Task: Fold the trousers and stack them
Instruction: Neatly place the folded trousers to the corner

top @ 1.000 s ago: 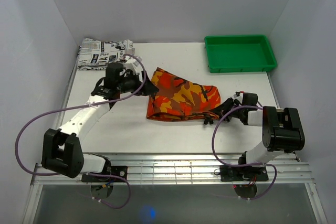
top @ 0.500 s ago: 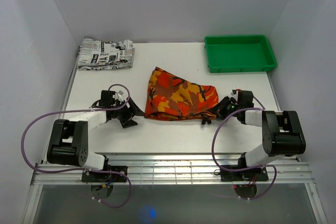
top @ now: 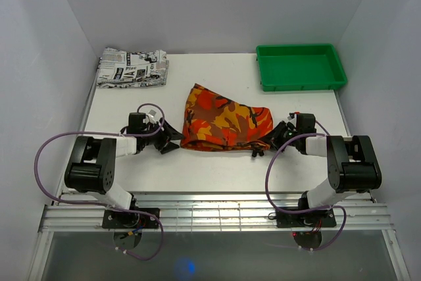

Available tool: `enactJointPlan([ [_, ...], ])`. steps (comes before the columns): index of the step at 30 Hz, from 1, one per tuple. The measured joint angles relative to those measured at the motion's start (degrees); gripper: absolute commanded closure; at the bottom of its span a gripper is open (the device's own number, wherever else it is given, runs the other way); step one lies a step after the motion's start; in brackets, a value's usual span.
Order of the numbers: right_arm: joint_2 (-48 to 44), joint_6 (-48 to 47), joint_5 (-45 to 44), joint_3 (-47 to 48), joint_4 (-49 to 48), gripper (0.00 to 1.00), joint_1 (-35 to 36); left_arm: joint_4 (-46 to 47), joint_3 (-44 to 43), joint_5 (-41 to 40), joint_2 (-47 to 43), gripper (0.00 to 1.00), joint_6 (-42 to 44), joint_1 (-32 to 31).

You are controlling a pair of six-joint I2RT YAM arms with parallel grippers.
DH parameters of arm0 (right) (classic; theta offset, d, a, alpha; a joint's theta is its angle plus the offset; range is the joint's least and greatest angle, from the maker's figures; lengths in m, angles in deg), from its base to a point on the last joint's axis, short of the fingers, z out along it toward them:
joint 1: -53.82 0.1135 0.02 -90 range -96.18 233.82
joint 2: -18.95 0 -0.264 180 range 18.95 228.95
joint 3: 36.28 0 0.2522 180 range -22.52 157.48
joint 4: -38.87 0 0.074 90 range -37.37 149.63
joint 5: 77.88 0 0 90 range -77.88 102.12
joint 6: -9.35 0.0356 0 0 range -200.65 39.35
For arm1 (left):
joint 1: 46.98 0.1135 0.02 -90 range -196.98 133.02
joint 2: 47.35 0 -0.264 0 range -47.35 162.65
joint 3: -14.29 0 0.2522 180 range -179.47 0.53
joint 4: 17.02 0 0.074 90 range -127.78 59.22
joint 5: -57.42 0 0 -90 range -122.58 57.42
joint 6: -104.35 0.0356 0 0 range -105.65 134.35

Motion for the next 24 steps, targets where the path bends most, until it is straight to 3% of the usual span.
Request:
enactJointPlan([
  [8,0.76,-1.09,-0.55,1.60,1.31,0.92,1.44,3.91,-2.71,2.21,5.84,0.41,-0.87,-0.11],
  [11,0.98,-1.84,-0.96,2.12,1.70,0.92,2.03,4.09,-3.56,1.73,6.75,0.51,-0.74,-0.63],
  [15,1.07,-3.06,-1.79,3.10,2.95,0.92,2.82,4.00,-4.96,0.68,8.61,0.75,-0.22,-1.31],
  [16,1.07,-3.48,-1.97,3.39,3.39,0.92,2.93,3.87,-5.25,0.37,8.87,0.94,0.09,-1.33],
  [17,1.07,-3.96,-2.14,3.74,3.93,0.92,2.99,3.67,-5.51,0.17,8.94,1.00,0.24,-1.36],
  [24,0.96,-9.90,-3.98,8.83,10.49,0.92,4.55,-2.62,-10.03,-4.35,7.65,1.00,7.54,-2.43],
])
